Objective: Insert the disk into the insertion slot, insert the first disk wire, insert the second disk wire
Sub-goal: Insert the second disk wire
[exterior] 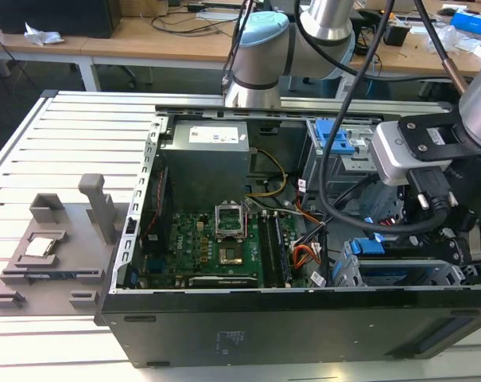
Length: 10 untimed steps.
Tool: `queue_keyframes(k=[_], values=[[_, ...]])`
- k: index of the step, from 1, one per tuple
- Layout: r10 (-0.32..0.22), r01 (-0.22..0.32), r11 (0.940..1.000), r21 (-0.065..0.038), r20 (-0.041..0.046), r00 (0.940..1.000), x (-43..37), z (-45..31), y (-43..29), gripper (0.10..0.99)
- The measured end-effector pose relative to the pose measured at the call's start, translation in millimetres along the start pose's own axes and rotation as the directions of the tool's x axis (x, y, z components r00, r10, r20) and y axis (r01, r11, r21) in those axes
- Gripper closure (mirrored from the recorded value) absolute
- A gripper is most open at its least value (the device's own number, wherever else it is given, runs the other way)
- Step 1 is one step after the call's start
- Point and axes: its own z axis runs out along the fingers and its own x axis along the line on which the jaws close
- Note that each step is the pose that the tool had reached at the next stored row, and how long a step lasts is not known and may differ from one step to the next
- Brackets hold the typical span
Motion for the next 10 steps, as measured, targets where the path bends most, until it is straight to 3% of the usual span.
queue_keyframes(k=[4, 6, 8, 10], values=[[-0.013, 0.013, 0.9999, -0.002, 0.0192, 0.9997, -0.6, -0.2, 1.1, 0.886], [-0.049, 0.049, 0.9988, -0.008, 0.0313, 0.9983, -0.7, -0.2, 1.1, 0.886], [-0.093, 0.093, 0.9955, -0.015, 0.0366, 0.9950, -0.7, -0.1, 1.1, 0.886], [-0.160, 0.161, 0.9866, -0.025, 0.0452, 0.9861, -1.4, 0.4, 1.2, 0.886]])
